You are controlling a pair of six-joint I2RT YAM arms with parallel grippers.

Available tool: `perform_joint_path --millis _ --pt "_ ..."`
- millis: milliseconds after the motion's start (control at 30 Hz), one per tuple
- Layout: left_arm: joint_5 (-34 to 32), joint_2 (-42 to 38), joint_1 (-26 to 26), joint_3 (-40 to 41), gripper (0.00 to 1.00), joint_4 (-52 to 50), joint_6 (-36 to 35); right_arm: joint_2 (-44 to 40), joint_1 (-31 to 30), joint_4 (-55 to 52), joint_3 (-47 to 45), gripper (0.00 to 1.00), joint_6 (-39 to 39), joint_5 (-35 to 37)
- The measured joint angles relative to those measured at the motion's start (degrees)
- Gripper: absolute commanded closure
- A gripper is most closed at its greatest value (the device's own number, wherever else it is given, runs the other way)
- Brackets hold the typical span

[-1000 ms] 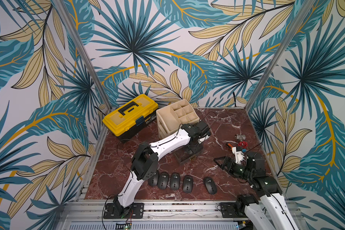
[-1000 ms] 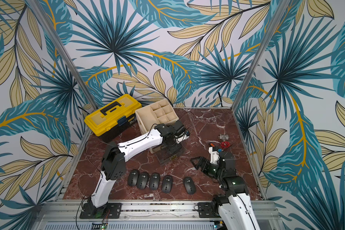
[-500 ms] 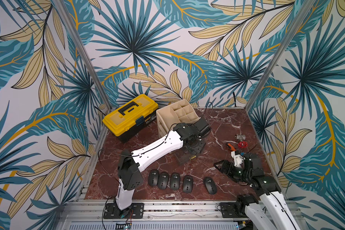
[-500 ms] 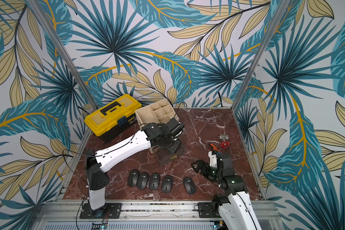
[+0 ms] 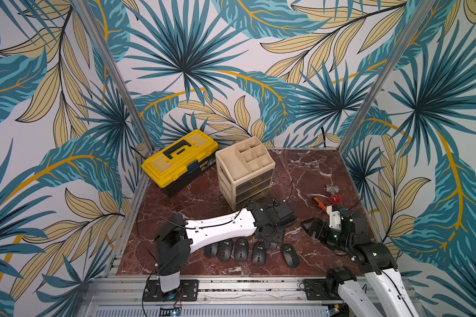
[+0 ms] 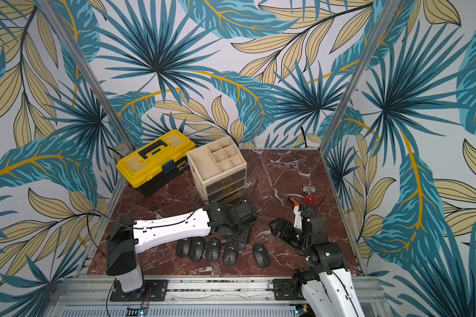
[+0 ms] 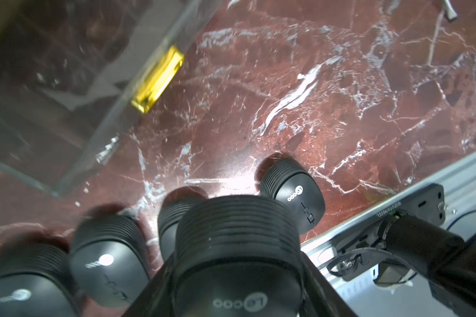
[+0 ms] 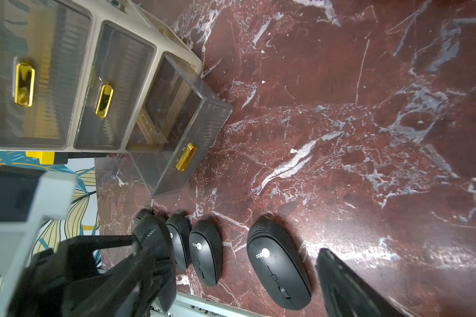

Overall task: Take the mice out of the drawer
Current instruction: Place the mouse at the center of the board.

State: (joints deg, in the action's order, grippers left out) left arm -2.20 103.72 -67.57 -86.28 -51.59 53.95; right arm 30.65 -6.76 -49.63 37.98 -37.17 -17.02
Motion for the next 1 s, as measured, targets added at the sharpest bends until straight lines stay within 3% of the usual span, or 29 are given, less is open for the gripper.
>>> perform_joint_path --millis 400,867,1000 --pt "0.15 7.17 -4.11 0.72 0.59 3.8 10.43 -1.31 0.0 -2.03 1.46 0.05 1.66 1.86" --pt "2.16 10.88 -4.07 0.74 0.57 3.74 11.67 -1.62 0.0 -2.73 1.46 0.05 2.47 2.23" --pt "2.49 11.41 -3.96 0.87 0.52 3.87 11.67 -1.62 0.0 -2.69 1.44 0.05 2.47 2.21"
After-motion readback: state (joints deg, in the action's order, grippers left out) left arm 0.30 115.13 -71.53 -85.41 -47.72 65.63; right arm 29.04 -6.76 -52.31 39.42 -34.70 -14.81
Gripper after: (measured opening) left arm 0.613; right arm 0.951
